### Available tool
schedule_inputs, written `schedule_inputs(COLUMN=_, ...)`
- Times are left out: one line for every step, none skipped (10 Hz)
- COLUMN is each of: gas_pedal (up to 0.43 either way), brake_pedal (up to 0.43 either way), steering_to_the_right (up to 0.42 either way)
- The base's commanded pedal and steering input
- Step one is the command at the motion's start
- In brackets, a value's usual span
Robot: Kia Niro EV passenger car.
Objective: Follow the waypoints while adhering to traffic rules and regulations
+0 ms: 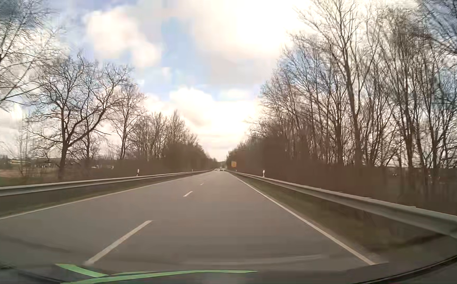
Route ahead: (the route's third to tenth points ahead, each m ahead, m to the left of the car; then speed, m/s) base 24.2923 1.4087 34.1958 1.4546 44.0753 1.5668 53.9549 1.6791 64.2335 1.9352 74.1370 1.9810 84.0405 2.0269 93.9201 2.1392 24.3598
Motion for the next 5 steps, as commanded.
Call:
schedule_inputs(gas_pedal=0.197, brake_pedal=0.000, steering_to_the_right=0.001)
schedule_inputs(gas_pedal=0.197, brake_pedal=0.000, steering_to_the_right=0.000)
schedule_inputs(gas_pedal=0.197, brake_pedal=0.000, steering_to_the_right=0.000)
schedule_inputs(gas_pedal=0.197, brake_pedal=0.000, steering_to_the_right=0.001)
schedule_inputs(gas_pedal=0.197, brake_pedal=0.000, steering_to_the_right=0.000)
